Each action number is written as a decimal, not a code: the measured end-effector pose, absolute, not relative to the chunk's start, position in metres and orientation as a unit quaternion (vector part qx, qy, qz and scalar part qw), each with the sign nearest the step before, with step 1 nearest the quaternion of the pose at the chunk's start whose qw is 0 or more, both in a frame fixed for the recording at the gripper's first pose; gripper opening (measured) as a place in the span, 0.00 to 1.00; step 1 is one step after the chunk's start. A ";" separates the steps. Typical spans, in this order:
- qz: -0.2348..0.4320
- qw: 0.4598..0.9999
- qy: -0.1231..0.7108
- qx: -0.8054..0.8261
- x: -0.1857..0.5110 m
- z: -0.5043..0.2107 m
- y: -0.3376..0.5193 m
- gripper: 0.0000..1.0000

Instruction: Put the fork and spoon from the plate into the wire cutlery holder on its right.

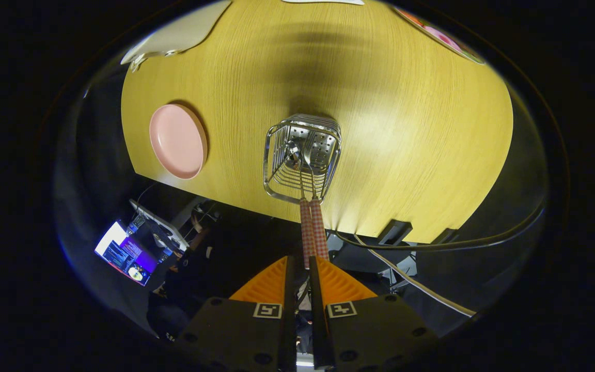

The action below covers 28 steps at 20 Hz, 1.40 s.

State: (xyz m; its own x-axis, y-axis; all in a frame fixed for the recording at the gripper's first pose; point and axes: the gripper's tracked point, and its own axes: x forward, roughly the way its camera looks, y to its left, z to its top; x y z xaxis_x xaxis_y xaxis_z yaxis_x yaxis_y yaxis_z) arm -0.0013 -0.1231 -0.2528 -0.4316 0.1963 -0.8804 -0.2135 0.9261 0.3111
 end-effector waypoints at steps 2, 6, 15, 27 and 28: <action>0.202 0.552 0.809 0.002 0.002 -0.248 -0.118 0.17; 0.230 0.630 0.741 0.044 0.013 -0.231 -0.098 0.26; 0.162 0.857 0.475 0.121 0.025 -0.182 -0.085 0.99; 0.130 0.973 0.183 0.059 0.025 -0.070 -0.097 0.99; 0.132 0.976 0.163 0.057 0.024 -0.062 -0.098 0.99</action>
State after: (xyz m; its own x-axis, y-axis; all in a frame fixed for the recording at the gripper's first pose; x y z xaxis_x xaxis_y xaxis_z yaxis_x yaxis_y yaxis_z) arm 0.0236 -0.0981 -0.0625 0.9118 0.2768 -0.3033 -0.2399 0.9586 0.1537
